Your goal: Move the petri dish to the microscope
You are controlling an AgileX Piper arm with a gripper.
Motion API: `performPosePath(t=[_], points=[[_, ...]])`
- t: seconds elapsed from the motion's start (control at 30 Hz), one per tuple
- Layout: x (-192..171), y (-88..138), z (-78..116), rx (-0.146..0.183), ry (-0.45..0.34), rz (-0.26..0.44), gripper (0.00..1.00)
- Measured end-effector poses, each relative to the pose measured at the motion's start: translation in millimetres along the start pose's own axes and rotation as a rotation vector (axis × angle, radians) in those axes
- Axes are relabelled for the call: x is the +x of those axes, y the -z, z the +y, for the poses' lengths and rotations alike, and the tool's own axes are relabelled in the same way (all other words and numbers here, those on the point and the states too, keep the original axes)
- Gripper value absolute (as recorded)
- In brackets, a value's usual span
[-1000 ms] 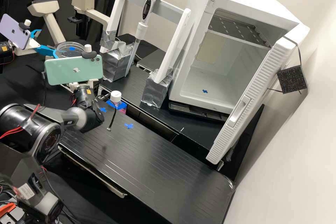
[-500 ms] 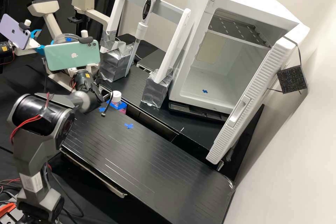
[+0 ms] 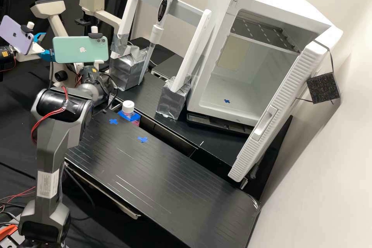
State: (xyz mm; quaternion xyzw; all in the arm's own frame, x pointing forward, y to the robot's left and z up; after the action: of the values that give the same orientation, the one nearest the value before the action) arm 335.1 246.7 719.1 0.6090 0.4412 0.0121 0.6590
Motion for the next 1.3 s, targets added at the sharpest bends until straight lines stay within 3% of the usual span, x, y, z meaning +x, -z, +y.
performPosePath(t=[0.3,0.47,0.77,1.3], points=[[37,-15,-5.9,-0.002,0.031,-0.093,0.00],[50,-20,-4.3,-0.008,0.028,-0.107,0.00],[68,-14,3.8,-0.039,0.015,-0.135,0.00],[105,-18,-5.1,-0.070,0.039,-0.242,0.00]])
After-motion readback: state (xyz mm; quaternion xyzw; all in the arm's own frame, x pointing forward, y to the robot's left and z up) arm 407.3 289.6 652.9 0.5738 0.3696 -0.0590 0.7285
